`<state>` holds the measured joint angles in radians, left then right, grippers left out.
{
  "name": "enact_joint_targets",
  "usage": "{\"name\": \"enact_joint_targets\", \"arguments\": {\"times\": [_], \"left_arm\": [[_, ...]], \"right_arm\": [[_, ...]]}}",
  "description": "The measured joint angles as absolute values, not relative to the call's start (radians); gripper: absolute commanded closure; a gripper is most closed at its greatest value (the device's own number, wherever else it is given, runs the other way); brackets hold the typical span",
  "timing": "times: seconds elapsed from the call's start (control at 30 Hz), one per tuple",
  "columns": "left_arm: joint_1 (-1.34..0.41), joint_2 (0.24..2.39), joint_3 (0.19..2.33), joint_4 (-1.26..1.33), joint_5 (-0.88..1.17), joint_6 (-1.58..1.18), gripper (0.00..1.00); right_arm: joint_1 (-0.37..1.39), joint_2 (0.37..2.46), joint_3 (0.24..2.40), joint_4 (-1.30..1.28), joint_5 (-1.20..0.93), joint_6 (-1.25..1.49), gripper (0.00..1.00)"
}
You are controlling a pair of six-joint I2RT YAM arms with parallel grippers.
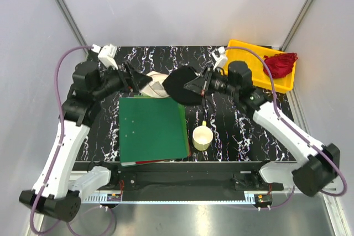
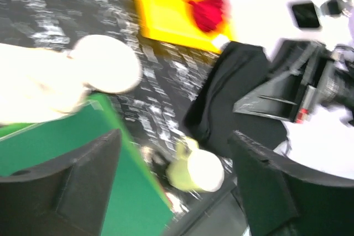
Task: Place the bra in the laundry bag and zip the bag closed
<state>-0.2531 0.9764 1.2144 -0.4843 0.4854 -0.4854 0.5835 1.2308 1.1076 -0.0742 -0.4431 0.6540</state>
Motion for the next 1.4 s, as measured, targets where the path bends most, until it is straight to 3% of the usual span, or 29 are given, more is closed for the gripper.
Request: {"name": "enact_joint_targets", "arguments": {"times": [0.07, 0.13, 0.23, 0.3, 0.37, 0.7, 0.8, 0.87, 0.9, 1.0, 1.13, 1.4], "left_arm": [[-0.242, 1.037, 1.248, -0.5, 0.426, -0.476, 0.28], [-0.241, 1.13, 1.286, -0.506, 0.381, -0.462, 0.18], [-0.239, 1.326, 1.35, -0.509, 0.317, -0.436, 0.16], [-0.237, 1.478, 1.391, -0.522, 0.27, -0.421, 0.19], [-0.233, 1.612, 1.423, -0.536, 0.223, -0.404, 0.29], [-0.154, 1.95, 1.598, -0.583, 0.212, -0.4, 0.35], [-0.153, 1.971, 1.631, -0.585, 0.212, -0.398, 0.32], [-0.154, 1.972, 1.636, -0.583, 0.212, -0.396, 0.21], [-0.155, 1.971, 1.636, -0.583, 0.213, -0.393, 0.11], [-0.157, 1.955, 1.621, -0.581, 0.234, -0.387, 0.01], [-0.155, 1.833, 1.548, -0.592, 0.306, -0.382, 0.01], [-0.165, 1.328, 1.28, -0.405, 0.592, -0.406, 0.01]], "right_arm": [[0.537, 1.291, 1.139, -0.095, -0.457, 0.629, 1.0], [0.506, 1.364, 1.19, -0.12, -0.467, 0.594, 1.0], [0.477, 1.506, 1.308, -0.16, -0.488, 0.526, 1.0], [0.46, 1.606, 1.393, -0.183, -0.499, 0.468, 1.0], [0.443, 1.692, 1.463, -0.201, -0.522, 0.414, 1.0], [0.392, 2.086, 1.827, -0.289, -0.686, 0.138, 1.0], [0.392, 2.163, 1.912, -0.319, -0.707, 0.098, 1.0], [0.392, 2.186, 1.938, -0.336, -0.72, 0.09, 1.0], [0.392, 2.189, 1.938, -0.348, -0.729, 0.091, 1.0], [0.392, 2.187, 1.934, -0.365, -0.758, 0.094, 1.0], [0.392, 2.127, 1.828, -0.374, -0.786, 0.099, 1.0], [0.407, 1.803, 1.472, -0.407, -0.894, 0.126, 1.0]]}}
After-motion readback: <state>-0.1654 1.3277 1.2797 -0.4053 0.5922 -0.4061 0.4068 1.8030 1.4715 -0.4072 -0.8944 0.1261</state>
